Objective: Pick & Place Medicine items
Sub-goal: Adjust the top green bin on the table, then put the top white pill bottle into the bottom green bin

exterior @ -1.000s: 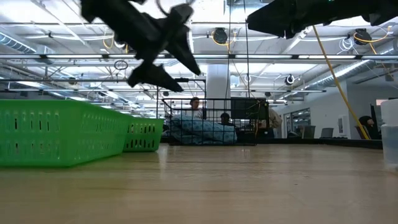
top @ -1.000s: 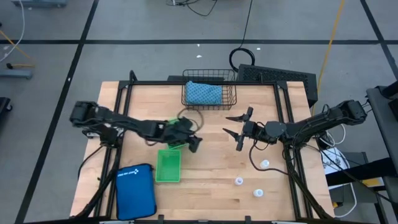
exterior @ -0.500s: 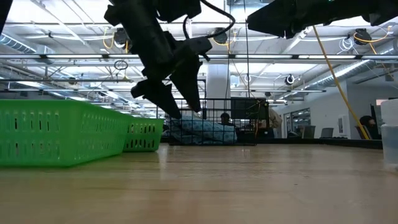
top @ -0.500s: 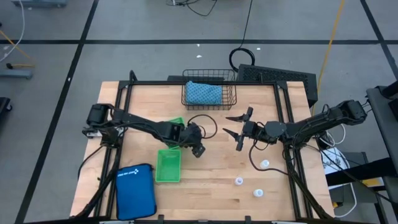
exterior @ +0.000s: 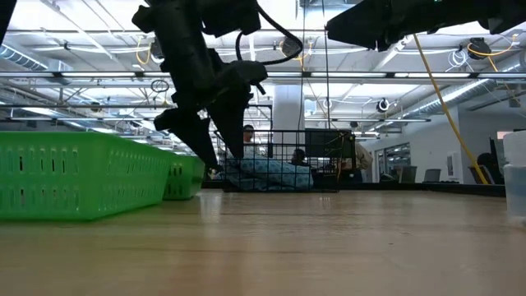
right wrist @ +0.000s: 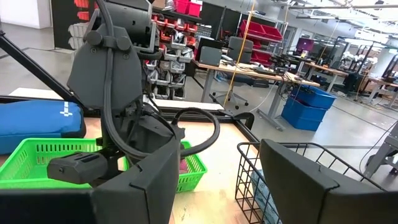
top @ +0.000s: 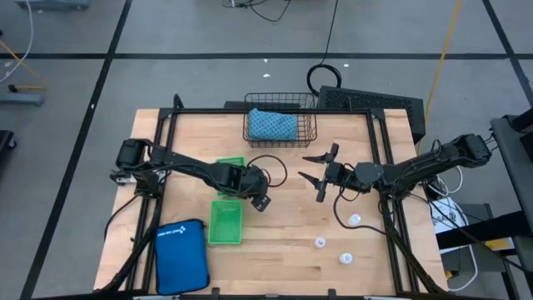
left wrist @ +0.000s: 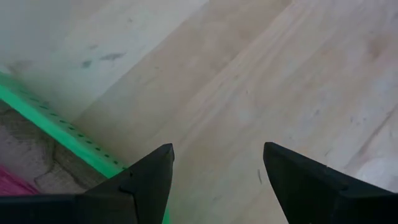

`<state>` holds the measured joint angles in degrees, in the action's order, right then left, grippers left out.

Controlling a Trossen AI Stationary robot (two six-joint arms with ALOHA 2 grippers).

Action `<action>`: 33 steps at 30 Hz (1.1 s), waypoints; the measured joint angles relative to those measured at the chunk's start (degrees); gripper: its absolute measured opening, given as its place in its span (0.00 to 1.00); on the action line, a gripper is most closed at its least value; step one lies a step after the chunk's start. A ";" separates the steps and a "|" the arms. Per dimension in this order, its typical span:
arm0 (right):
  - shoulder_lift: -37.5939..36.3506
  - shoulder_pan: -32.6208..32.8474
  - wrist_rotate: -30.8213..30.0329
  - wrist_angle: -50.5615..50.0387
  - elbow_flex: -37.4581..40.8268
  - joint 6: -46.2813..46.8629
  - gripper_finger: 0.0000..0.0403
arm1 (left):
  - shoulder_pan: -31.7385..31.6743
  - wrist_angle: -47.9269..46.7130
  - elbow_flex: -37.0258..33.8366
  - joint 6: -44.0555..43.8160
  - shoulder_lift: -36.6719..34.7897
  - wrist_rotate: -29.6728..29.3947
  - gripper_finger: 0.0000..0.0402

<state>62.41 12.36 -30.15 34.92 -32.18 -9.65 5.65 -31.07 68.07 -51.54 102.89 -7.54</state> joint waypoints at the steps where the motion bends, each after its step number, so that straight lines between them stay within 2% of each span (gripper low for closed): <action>1: 0.00 0.00 0.00 0.00 0.00 -0.01 0.52 | 0.00 0.01 0.00 0.07 0.00 0.23 0.63; 15: 0.00 -0.01 0.00 -0.51 0.00 -0.02 0.52 | 1.57 -0.53 -0.05 3.23 -1.97 3.18 0.63; 21: -0.27 0.59 -0.08 -0.63 0.00 -2.02 0.52 | 3.12 -0.29 -0.13 6.71 -4.87 2.24 0.63; 24: -2.14 3.94 -0.11 -1.15 -0.07 -6.70 0.52 | 5.31 0.87 -0.13 10.23 -9.52 -2.12 0.63; 27: -4.86 9.85 -3.54 -7.79 -2.99 -9.48 0.52 | 8.91 1.25 -0.13 14.48 -15.28 -10.67 0.63; 30: -5.76 16.26 -12.22 -26.33 -10.82 -5.90 0.52 | 13.83 1.67 -0.40 19.95 -20.68 -23.35 0.63; 33: -3.93 21.72 -16.60 -48.47 -19.58 5.47 0.52 | 18.33 2.52 -2.09 23.72 -25.44 -32.95 0.63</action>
<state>58.48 34.08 -46.75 -13.56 -51.77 -4.18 23.98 -28.55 65.99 -27.82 77.45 -40.49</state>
